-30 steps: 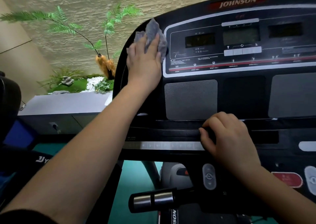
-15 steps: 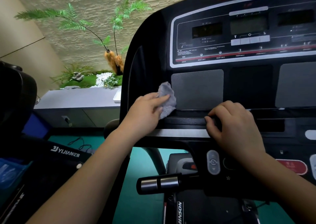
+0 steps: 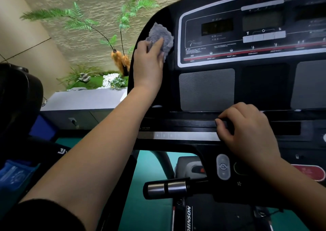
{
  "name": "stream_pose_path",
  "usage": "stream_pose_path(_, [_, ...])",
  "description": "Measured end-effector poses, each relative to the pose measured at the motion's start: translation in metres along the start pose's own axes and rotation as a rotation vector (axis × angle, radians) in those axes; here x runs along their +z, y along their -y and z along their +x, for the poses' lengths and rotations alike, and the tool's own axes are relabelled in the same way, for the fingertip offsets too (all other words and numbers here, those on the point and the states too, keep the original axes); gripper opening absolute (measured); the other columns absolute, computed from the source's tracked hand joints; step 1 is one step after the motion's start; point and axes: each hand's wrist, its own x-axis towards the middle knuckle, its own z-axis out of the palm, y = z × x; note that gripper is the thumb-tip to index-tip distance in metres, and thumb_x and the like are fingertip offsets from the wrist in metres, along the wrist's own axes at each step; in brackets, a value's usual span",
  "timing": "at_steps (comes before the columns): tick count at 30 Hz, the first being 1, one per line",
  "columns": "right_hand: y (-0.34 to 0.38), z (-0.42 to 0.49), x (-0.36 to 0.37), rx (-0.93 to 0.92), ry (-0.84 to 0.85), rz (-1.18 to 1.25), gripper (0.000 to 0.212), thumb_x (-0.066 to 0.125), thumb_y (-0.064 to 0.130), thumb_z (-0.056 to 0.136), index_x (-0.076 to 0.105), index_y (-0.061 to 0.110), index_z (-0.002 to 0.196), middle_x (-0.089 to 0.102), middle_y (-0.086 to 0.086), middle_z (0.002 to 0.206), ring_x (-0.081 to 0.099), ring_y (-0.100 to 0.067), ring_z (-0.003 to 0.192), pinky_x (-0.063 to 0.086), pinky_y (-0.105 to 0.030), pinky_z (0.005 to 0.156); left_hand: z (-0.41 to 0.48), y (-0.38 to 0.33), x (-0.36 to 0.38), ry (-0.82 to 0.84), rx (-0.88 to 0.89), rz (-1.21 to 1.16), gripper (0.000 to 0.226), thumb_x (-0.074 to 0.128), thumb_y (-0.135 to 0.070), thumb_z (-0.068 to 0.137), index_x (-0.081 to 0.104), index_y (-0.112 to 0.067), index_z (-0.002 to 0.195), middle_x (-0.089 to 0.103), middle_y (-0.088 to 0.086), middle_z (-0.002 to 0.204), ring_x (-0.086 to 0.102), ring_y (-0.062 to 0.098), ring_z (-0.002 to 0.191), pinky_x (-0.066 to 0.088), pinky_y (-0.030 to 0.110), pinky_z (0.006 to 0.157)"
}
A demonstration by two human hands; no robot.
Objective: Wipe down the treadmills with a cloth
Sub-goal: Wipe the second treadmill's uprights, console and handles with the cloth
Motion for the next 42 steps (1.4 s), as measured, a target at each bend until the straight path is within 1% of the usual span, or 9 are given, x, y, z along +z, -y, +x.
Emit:
stream_pose_path(6, [0.001,0.000,0.001,0.003,0.005,-0.003,0.021,0.053,0.030,0.086,0.062,0.012,0.080,0.056,-0.004,0.080,0.050,-0.026,0.074,0.039,-0.037,0.062,-0.032,0.014,0.002,0.072,0.020,0.177,0.023,0.053,-0.013,0.087,0.062,-0.002,0.106,0.052,0.017,0.112,0.052,0.034,0.099,0.045,0.033,0.084])
stream_pose_path(13, [0.003,0.000,0.001,0.012,0.001,-0.039,0.019,0.054,0.028,0.085,0.061,0.011,0.080,0.055,-0.005,0.080,0.048,-0.027,0.074,0.028,-0.031,0.065,-0.077,0.006,-0.010,0.316,-0.081,0.086,0.019,0.053,-0.014,0.092,0.065,-0.002,0.099,0.053,0.014,0.106,0.053,0.026,0.090,0.027,0.016,0.071])
stream_pose_path(18, [0.004,0.000,0.000,0.013,0.001,-0.036,0.018,0.055,0.028,0.085,0.061,0.011,0.080,0.055,-0.005,0.080,0.048,-0.026,0.074,0.027,-0.030,0.065,-0.083,0.009,-0.032,0.534,-0.051,0.081,0.012,0.057,-0.017,0.091,0.062,-0.009,0.083,0.058,0.006,0.088,0.057,0.022,0.085,0.029,0.023,0.064])
stream_pose_path(24, [0.003,0.000,-0.001,0.003,0.003,-0.018,0.018,0.056,0.028,0.085,0.061,0.012,0.080,0.055,-0.005,0.080,0.048,-0.025,0.073,0.028,-0.030,0.063,-0.021,0.020,-0.057,0.125,-0.049,0.058,0.033,0.061,-0.009,0.087,0.066,-0.012,0.120,0.059,0.014,0.115,0.056,0.026,0.104,0.034,0.018,0.086])
stream_pose_path(26, [0.002,0.000,-0.001,0.005,0.001,-0.009,0.018,0.055,0.028,0.085,0.062,0.012,0.080,0.055,-0.004,0.080,0.048,-0.025,0.074,0.029,-0.030,0.064,-0.003,0.029,-0.051,0.122,0.029,0.089,0.030,0.061,-0.013,0.084,0.070,-0.011,0.112,0.058,0.016,0.112,0.056,0.029,0.104,0.035,0.018,0.089])
stream_pose_path(28, [0.000,-0.001,0.000,0.001,-0.008,0.002,0.018,0.055,0.028,0.085,0.062,0.012,0.081,0.056,-0.004,0.081,0.048,-0.025,0.075,0.033,-0.032,0.063,0.004,0.039,-0.039,0.181,0.127,0.152,0.026,0.062,-0.025,0.083,0.072,-0.012,0.102,0.059,0.015,0.112,0.055,0.036,0.105,0.042,0.032,0.096])
stream_pose_path(33, [-0.001,-0.002,0.002,-0.009,-0.022,0.016,0.018,0.056,0.026,0.086,0.064,0.010,0.082,0.058,-0.006,0.080,0.049,-0.026,0.074,0.039,-0.036,0.062,-0.014,0.052,-0.034,0.233,0.488,0.446,0.024,0.059,-0.017,0.085,0.074,-0.009,0.102,0.062,0.019,0.112,0.055,0.042,0.102,0.045,0.039,0.084])
stream_pose_path(38, [-0.001,-0.003,0.002,-0.009,-0.027,0.022,0.019,0.056,0.027,0.086,0.064,0.010,0.082,0.057,-0.006,0.080,0.049,-0.026,0.073,0.040,-0.038,0.061,-0.038,0.058,-0.044,0.475,0.699,0.695,0.037,0.043,-0.024,0.080,0.076,-0.014,0.092,0.065,0.009,0.101,0.057,0.032,0.086,0.045,0.035,0.065])
stream_pose_path(42, [-0.002,-0.003,0.002,-0.015,-0.022,0.021,0.020,0.054,0.027,0.087,0.064,0.011,0.083,0.058,-0.006,0.081,0.050,-0.026,0.075,0.040,-0.038,0.062,-0.055,0.052,-0.041,0.781,0.535,0.598,0.036,0.054,-0.012,0.088,0.066,-0.021,0.121,0.057,0.009,0.124,0.050,0.035,0.107,0.045,0.042,0.089])
